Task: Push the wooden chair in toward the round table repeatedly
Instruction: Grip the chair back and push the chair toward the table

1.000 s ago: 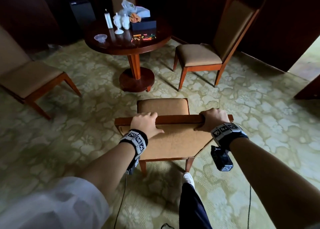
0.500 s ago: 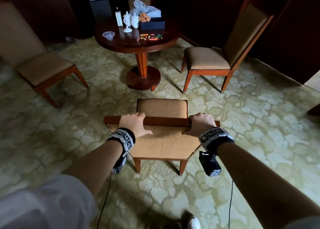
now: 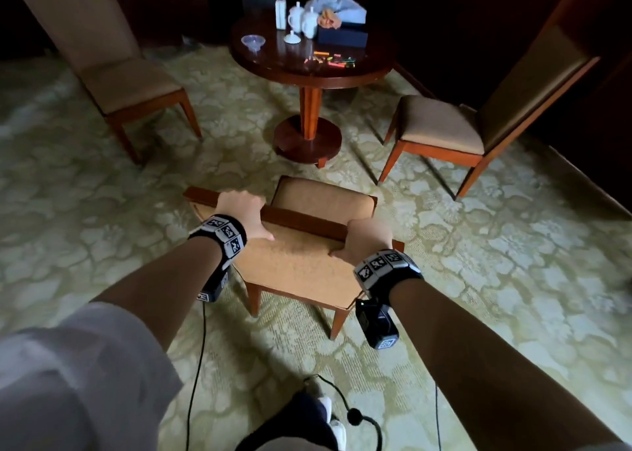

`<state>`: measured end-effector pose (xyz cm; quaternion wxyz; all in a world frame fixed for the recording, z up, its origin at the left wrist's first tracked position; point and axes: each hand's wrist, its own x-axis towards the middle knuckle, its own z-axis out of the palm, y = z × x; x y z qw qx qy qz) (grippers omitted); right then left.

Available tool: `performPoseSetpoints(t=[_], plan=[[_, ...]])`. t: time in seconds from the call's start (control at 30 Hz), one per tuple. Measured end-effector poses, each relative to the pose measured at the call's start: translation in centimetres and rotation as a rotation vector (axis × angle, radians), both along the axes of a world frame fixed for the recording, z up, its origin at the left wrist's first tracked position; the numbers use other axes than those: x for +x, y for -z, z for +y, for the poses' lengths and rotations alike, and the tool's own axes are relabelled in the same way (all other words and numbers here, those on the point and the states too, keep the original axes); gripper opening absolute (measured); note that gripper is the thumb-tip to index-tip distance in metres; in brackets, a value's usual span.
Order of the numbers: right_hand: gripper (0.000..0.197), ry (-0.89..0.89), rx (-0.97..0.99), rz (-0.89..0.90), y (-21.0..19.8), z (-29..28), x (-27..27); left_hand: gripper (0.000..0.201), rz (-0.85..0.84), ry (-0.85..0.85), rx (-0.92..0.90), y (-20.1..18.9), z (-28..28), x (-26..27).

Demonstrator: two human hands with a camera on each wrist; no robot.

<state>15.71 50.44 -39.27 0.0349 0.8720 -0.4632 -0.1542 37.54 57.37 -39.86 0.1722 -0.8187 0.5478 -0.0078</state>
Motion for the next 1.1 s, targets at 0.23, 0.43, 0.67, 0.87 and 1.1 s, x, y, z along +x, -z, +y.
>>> performPoseSetpoints(t=[0.23, 0.43, 0.67, 0.87, 1.1], plan=[[0.06, -0.026, 0.008, -0.03, 0.1, -0.4, -0.3, 0.082, -0.021, 0.046, -0.016, 0.1, 0.1, 0.3], [0.061, -0.057, -0.025, -0.055, 0.6, -0.5, -0.6, 0.086, -0.02, 0.077, -0.037, 0.4, 0.4, 0.6], [0.059, -0.072, -0.003, -0.02, 0.5, -1.4, -0.1, 0.09, 0.016, 0.157, -0.066, 0.7, 0.0, 1.8], [0.058, -0.062, 0.035, -0.025, 0.6, -2.5, 0.1, 0.097, 0.018, 0.178, -0.098, 0.5, -0.4, 2.4], [0.053, -0.054, 0.044, -0.013, 0.0, -4.1, 0.6, 0.091, 0.03, 0.204, -0.111, -0.2, -1.8, 2.8]])
